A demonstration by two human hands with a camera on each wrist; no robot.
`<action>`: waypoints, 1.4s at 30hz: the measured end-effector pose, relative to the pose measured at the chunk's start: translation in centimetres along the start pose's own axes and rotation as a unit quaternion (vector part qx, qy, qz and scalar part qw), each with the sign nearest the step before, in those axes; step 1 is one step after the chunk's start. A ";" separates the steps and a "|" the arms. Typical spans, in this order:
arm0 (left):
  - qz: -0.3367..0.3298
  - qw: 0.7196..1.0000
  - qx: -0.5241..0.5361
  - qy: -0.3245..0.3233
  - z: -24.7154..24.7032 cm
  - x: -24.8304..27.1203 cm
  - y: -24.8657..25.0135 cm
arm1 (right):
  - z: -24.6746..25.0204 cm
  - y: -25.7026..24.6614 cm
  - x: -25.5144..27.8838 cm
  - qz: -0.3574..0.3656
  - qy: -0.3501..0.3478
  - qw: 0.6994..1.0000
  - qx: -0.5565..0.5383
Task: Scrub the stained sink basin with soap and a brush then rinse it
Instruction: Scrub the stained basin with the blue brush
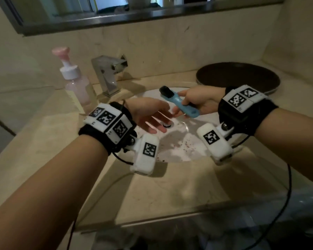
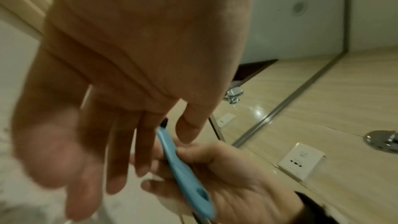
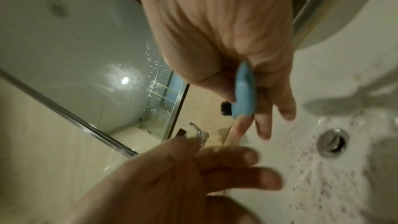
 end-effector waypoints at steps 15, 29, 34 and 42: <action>-0.028 0.998 0.055 0.011 -3.9 -0.6 0.2 | -0.8 1.0 1.2 -0.028 0.011 0.977 -0.213; -0.043 0.983 0.065 0.165 -0.7 -2.3 -0.5 | 7.9 4.1 1.7 -0.086 0.187 0.976 -0.076; 0.003 0.984 0.048 0.171 -0.5 -4.5 -0.3 | 10.4 6.0 1.5 -0.085 0.245 0.955 -0.146; 0.034 0.988 0.039 0.143 0.2 -7.1 -0.2 | 10.7 7.4 -0.7 -0.108 0.251 0.958 -0.090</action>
Point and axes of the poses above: each hand's wrist, its own x-axis away from the middle knuckle, its own z-axis out of the back of the hand, y = z × x, the point moved 1 cm from there along -x, towards the middle knuckle, and after that the axes turned 7 degrees about x, right-handed, at the moved point
